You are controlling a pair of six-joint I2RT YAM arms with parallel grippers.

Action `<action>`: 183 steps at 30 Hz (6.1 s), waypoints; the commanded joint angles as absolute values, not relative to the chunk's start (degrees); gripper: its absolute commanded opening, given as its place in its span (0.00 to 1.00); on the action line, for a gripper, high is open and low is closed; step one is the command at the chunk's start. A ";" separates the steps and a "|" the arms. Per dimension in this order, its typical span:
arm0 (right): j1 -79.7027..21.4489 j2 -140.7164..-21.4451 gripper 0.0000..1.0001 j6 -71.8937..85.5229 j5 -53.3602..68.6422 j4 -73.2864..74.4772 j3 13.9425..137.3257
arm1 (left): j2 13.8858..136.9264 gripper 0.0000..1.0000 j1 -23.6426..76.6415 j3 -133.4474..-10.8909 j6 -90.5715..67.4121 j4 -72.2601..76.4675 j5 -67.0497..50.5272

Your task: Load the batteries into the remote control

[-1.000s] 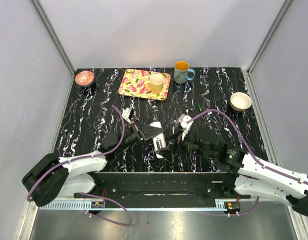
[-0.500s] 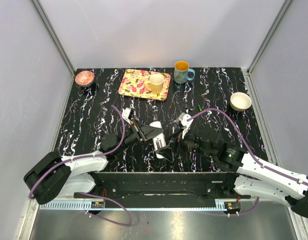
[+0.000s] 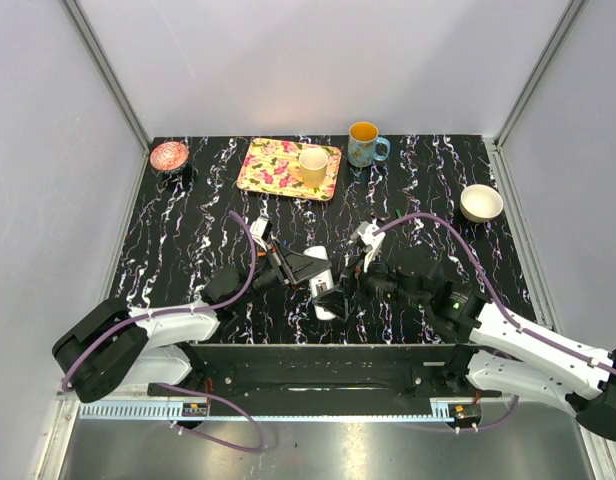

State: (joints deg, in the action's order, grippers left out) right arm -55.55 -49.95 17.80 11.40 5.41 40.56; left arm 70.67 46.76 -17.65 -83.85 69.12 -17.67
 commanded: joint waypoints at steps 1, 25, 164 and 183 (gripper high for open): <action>-52.65 -50.19 0.86 18.28 9.67 3.96 39.64 | 69.00 0.00 47.99 -20.21 -85.34 84.90 -21.18; -51.42 -56.16 0.84 23.73 17.49 -3.17 38.41 | 68.20 0.00 48.69 -21.89 -83.58 83.32 -21.01; -44.13 -64.99 0.94 29.89 -26.36 33.91 57.64 | 50.37 0.00 36.92 -7.38 -77.96 53.81 -13.27; -20.93 -98.25 0.60 22.41 -18.80 20.58 71.45 | 44.65 0.00 31.20 -8.88 -75.67 37.88 -18.28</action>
State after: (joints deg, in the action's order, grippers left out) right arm -24.14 -95.18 24.32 -17.39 24.34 68.36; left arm 45.06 32.23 -7.22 -76.23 38.68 -15.35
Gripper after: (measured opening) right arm 0.615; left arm 0.310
